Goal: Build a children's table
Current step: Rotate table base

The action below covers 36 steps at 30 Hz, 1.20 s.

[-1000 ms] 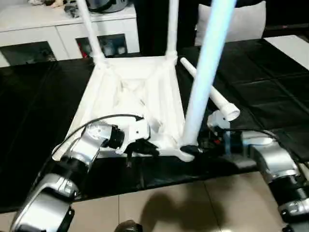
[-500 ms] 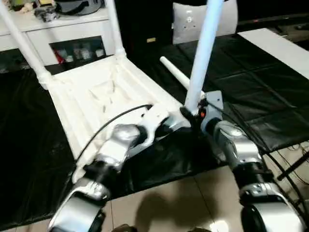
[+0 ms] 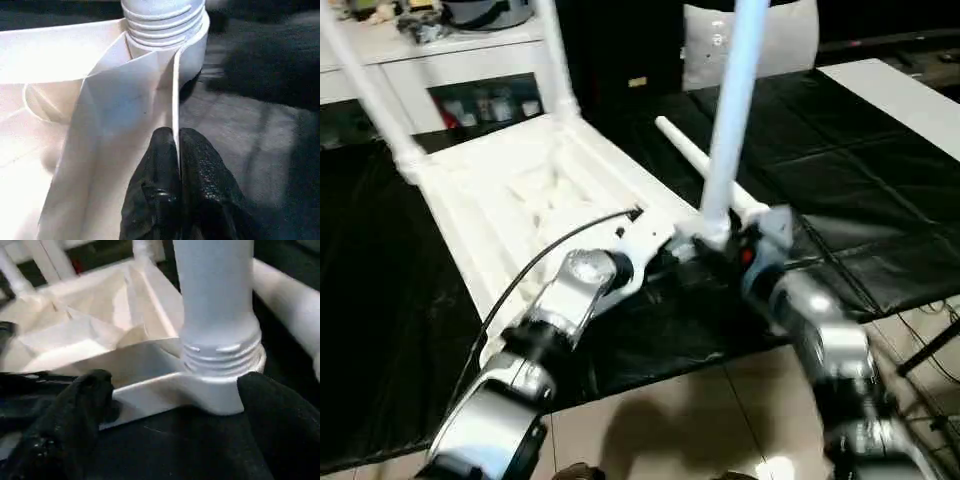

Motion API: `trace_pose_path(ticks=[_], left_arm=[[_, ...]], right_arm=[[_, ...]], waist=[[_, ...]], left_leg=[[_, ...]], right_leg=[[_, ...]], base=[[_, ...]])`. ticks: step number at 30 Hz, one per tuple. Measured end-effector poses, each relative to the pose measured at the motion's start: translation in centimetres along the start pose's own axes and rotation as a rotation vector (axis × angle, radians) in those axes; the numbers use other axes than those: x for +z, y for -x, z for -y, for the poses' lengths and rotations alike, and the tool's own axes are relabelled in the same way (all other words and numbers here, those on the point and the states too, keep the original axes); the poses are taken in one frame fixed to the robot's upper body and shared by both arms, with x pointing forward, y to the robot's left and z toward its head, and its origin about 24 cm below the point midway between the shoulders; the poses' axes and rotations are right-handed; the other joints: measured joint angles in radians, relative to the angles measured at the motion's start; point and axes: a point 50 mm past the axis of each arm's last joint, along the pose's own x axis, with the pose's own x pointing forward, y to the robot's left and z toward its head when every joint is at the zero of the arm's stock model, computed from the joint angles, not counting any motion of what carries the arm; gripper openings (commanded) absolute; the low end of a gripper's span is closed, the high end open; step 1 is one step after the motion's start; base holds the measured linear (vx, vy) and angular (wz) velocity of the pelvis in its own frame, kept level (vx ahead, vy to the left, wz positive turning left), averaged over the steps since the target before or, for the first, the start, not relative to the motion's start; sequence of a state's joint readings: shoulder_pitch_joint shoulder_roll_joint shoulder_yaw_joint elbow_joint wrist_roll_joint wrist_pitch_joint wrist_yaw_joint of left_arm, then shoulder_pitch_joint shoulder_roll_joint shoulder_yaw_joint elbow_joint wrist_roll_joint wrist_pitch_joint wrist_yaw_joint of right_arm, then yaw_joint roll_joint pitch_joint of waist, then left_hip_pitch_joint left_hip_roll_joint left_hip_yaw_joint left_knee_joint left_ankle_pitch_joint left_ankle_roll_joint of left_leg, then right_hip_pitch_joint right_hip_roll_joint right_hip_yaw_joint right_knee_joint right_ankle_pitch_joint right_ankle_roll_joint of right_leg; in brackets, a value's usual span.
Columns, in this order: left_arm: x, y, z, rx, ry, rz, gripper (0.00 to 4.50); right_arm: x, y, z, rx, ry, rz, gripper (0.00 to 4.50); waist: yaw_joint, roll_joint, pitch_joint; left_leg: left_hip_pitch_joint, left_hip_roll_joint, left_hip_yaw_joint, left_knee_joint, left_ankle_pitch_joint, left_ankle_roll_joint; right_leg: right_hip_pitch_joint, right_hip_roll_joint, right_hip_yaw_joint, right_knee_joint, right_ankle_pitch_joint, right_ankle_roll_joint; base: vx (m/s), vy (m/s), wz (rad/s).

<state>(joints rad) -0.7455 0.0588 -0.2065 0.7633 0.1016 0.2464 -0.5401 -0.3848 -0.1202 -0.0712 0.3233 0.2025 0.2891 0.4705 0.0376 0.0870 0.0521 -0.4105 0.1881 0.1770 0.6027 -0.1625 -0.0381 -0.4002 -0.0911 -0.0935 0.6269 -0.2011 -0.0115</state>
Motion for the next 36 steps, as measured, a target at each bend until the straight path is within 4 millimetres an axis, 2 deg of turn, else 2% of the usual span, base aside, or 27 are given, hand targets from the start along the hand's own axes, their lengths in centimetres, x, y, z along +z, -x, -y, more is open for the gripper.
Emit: trace_pose_path(ticks=[3,6,7,11,14,18,23,26,28,31,33,36], left_arm=[[0.0,0.0,-0.6,0.044,0.026,0.002,0.00],[0.1,-0.1,-0.9,0.056,0.059,0.013,0.00],[0.1,0.0,-1.0,0.055,0.085,0.023,0.27],[0.4,-0.1,-0.9,0.029,0.120,0.047,0.27],[0.6,-0.2,-0.8,0.025,0.140,0.070,0.27],[0.7,0.1,-1.1,0.022,0.153,0.097,0.27],[0.9,1.2,-2.2,0.023,0.127,0.130,0.27],[0.3,2.0,-2.9,0.019,0.102,0.113,0.27],[0.5,2.3,-3.3,0.023,0.092,0.119,0.63],[1.2,2.7,-3.6,0.016,0.062,0.143,0.66],[1.3,2.7,-3.2,-0.019,0.040,0.132,1.03],[0.4,2.4,-2.6,-0.050,0.033,0.089,1.11]], right_arm=[[1.1,0.5,0.1,-0.010,0.020,0.039,4.45],[0.7,0.8,0.1,-0.025,0.018,0.035,4.45],[0.6,0.7,0.0,-0.032,0.012,0.035,4.49],[0.6,0.7,0.0,-0.061,0.020,0.035,4.49],[0.8,1.0,0.6,-0.095,0.120,0.013,4.49],[0.9,1.0,0.7,-0.097,0.119,0.014,4.49],[0.1,1.0,0.3,-0.013,0.108,-0.074,4.49],[0.0,0.9,0.2,0.003,0.121,-0.090,4.49],[0.0,0.8,0.3,0.006,0.134,-0.098,4.50],[0.2,0.7,0.3,0.023,0.145,-0.104,4.50],[0.4,0.6,0.3,0.028,0.154,-0.107,4.50],[0.1,0.5,0.0,0.047,0.155,-0.121,4.50]], waist=[[-0.004,0.000,0.000],[-0.001,0.000,0.000],[0.000,0.000,0.000],[0.014,0.000,0.000],[0.022,0.000,0.000],[0.022,0.002,-0.001],[0.021,0.002,-0.001],[0.025,0.002,-0.001],[0.028,0.002,-0.001],[0.040,0.002,-0.001],[0.050,0.002,-0.001],[0.054,0.002,-0.001]], left_leg=[[-0.002,0.000,0.000,0.000,0.002,0.005],[-0.006,0.000,0.000,-0.001,0.003,0.005],[-0.009,0.000,0.000,0.000,0.003,0.005],[-0.010,-0.001,0.000,0.000,0.002,0.007],[-0.010,-0.001,0.000,0.000,0.002,0.007],[-0.009,-0.001,0.000,0.000,0.002,0.007],[-0.009,0.000,0.000,0.001,0.003,0.008],[-0.010,0.000,0.000,0.002,0.003,0.008],[-0.010,0.000,0.000,0.003,0.003,0.008],[-0.008,0.000,0.000,0.004,0.003,0.008],[-0.008,0.000,0.000,0.005,0.002,0.007],[-0.008,0.000,0.000,0.005,0.001,0.005]], right_leg=[[-0.001,0.000,0.000,-0.001,0.000,0.000],[-0.004,0.000,-0.001,-0.002,0.000,0.000],[-0.006,0.000,-0.001,-0.002,0.000,0.000],[-0.007,-0.001,-0.001,-0.003,0.000,0.000],[-0.007,-0.001,-0.001,-0.002,0.000,0.000],[-0.007,-0.001,-0.001,-0.001,0.000,0.000],[-0.007,-0.001,-0.001,0.000,0.000,0.001],[-0.007,-0.001,-0.001,0.000,0.000,0.001],[-0.006,-0.001,-0.001,0.000,0.000,0.001],[-0.004,-0.001,-0.001,0.000,0.001,0.000],[-0.004,-0.001,-0.001,0.000,0.002,0.001],[-0.003,-0.001,-0.001,0.000,0.002,0.001]], base=[[0.000,0.000,0.00],[0.000,0.000,0.00],[0.000,0.000,0.00],[0.000,0.000,0.00],[0.000,0.000,0.00],[0.000,0.000,0.00],[0.000,0.000,0.00],[0.000,0.000,0.00],[0.000,0.000,0.00],[0.000,0.000,0.00],[0.000,0.000,0.00],[0.000,0.000,0.00]])
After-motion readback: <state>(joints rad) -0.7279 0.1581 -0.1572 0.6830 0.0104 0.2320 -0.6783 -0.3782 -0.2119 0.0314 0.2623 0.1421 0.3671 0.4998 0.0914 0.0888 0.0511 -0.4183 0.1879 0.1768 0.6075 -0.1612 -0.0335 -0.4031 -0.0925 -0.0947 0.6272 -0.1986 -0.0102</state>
